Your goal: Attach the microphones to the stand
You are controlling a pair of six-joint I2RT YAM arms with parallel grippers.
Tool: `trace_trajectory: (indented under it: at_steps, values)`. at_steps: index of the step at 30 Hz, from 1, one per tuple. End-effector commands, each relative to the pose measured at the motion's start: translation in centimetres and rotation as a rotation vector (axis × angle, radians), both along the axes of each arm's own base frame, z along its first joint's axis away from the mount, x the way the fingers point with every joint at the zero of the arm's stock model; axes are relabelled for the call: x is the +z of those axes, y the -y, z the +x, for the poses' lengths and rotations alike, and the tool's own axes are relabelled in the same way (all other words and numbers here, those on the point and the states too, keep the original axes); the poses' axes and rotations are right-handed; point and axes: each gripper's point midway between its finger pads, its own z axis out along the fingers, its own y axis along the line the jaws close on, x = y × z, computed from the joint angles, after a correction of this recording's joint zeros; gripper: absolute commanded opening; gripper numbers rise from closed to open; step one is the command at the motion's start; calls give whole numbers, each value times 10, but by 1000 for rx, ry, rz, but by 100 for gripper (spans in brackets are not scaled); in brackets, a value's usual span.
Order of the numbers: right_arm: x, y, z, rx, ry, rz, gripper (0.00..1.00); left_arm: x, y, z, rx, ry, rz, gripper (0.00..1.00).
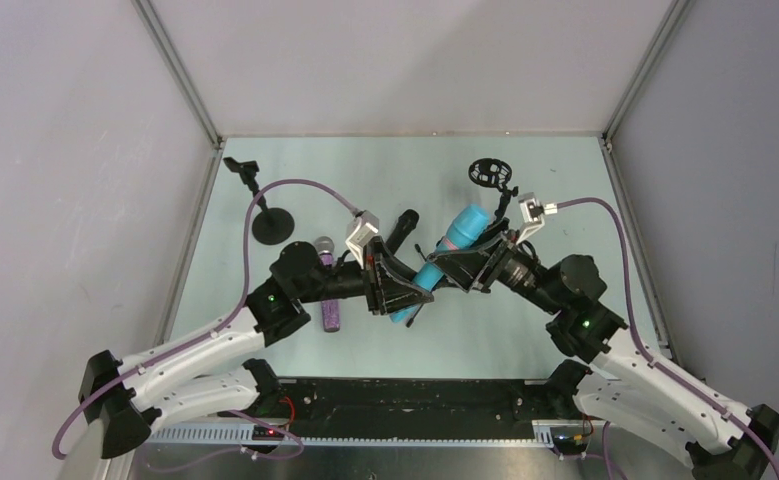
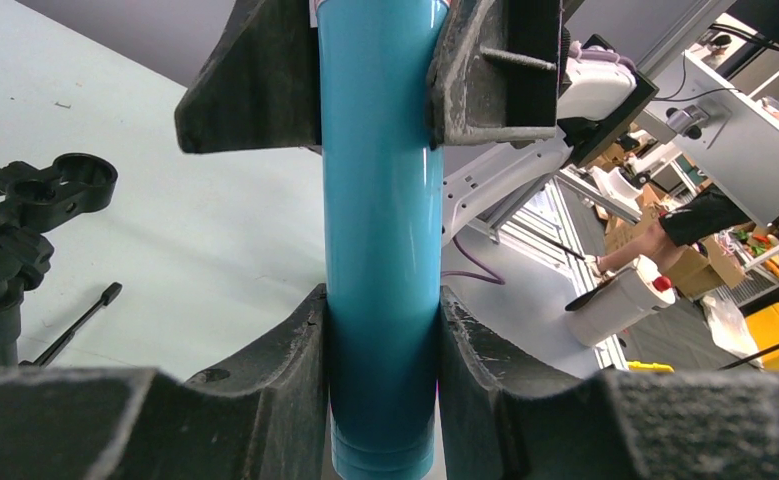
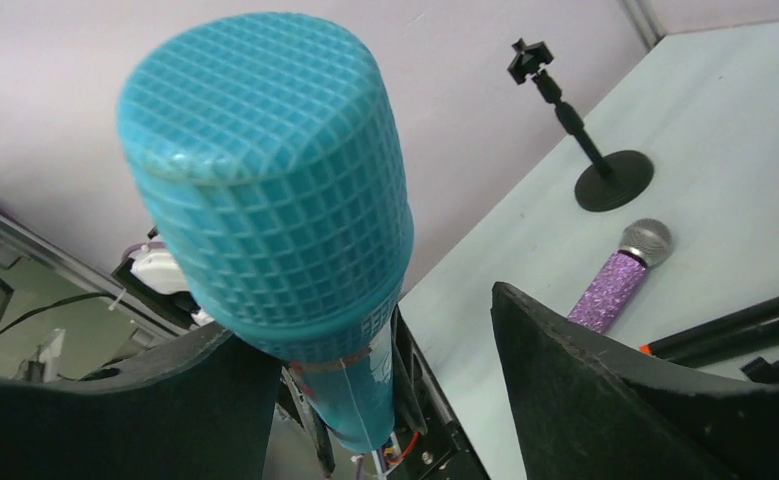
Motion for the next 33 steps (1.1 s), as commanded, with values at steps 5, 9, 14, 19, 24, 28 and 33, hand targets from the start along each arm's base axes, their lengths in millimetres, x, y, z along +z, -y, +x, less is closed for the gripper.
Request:
trace_trajectory:
  at_steps: [5,9,14,19,24,28,33]
  values:
    - [22,-9,-14,114,42,87,72,21,-3,3,24,61,-58,0]
    - [23,-10,-16,129,44,91,55,20,-3,4,33,58,-57,0]
    - [25,-8,-17,122,52,90,14,19,-3,6,40,56,-55,0]
    - [21,-9,-14,108,54,75,0,16,-1,8,43,47,-47,1]
    - [13,-9,-8,83,42,48,0,14,1,11,53,35,-41,41]
    - [5,-7,-1,42,27,18,0,11,4,15,60,23,-32,76]
    - [-5,-5,5,5,13,-21,0,5,8,26,103,-13,-19,96]
